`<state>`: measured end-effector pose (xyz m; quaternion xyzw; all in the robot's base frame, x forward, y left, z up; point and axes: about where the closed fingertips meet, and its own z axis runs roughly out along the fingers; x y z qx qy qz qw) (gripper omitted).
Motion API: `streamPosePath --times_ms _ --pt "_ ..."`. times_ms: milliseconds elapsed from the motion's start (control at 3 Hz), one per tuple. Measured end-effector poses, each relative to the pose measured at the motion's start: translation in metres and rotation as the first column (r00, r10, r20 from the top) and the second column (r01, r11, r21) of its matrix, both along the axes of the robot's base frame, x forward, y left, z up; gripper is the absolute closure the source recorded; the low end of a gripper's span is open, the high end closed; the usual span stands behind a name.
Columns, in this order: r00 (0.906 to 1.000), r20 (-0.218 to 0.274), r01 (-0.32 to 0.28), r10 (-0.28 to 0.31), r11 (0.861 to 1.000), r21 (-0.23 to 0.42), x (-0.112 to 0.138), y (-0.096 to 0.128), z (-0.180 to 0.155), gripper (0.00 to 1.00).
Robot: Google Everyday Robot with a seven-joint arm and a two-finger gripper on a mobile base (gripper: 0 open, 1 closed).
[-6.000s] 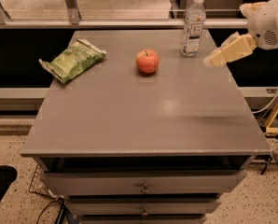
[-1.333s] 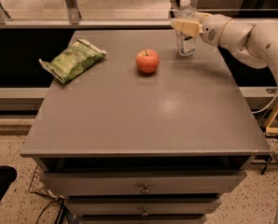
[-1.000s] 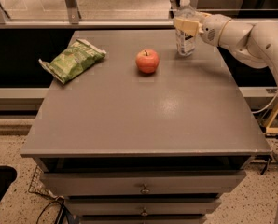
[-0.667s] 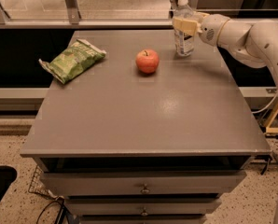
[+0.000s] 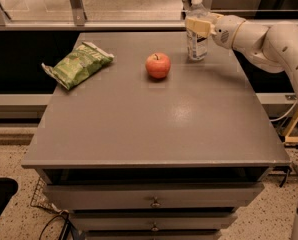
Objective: Pick blue plastic bottle
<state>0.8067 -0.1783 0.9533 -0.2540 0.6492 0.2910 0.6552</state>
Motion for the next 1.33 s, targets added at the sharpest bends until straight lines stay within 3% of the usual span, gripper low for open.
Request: streamPosePath --times_ms 333,1000,1333 --pt "0.9995 -0.014 -0.028 0.029 0.998 0.052 -0.007 -0.01 0.019 1.0" --pt "0.9994 0.03 -0.022 0.017 0.987 0.159 -0.056 -0.062 0.104 1.0" --pt "0.9992 0.039 -0.013 0.006 0.984 0.18 -0.076 -0.076 0.133 1.0"
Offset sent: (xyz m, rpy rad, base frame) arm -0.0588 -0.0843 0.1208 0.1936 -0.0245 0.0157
